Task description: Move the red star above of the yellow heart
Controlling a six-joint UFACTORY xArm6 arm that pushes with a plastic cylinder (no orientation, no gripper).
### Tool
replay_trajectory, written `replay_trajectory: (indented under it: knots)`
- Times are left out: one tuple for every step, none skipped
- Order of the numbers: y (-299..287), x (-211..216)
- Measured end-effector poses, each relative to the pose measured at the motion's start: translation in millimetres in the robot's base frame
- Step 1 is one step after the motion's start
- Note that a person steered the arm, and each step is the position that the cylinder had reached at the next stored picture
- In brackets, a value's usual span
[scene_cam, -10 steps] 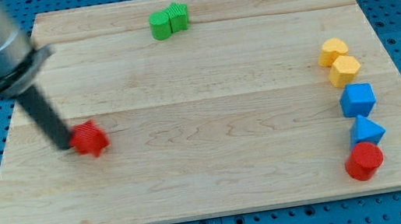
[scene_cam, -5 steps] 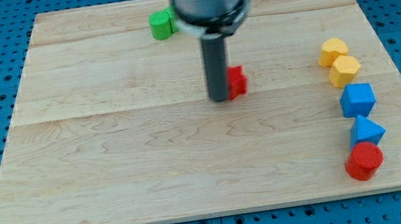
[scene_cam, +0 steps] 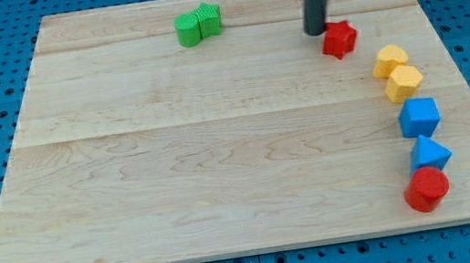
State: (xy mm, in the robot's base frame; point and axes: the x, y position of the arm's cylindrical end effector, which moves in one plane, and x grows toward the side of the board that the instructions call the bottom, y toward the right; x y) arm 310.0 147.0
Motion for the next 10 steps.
replay_trajectory:
  knots:
    - [-39,2]
    - [-80,21]
    - [-10,30]
    - [28,30]
    - [0,22]
    - [34,14]
    - [-9,14]
    - [-126,20]
    - [-270,4]
    - [-295,-43]
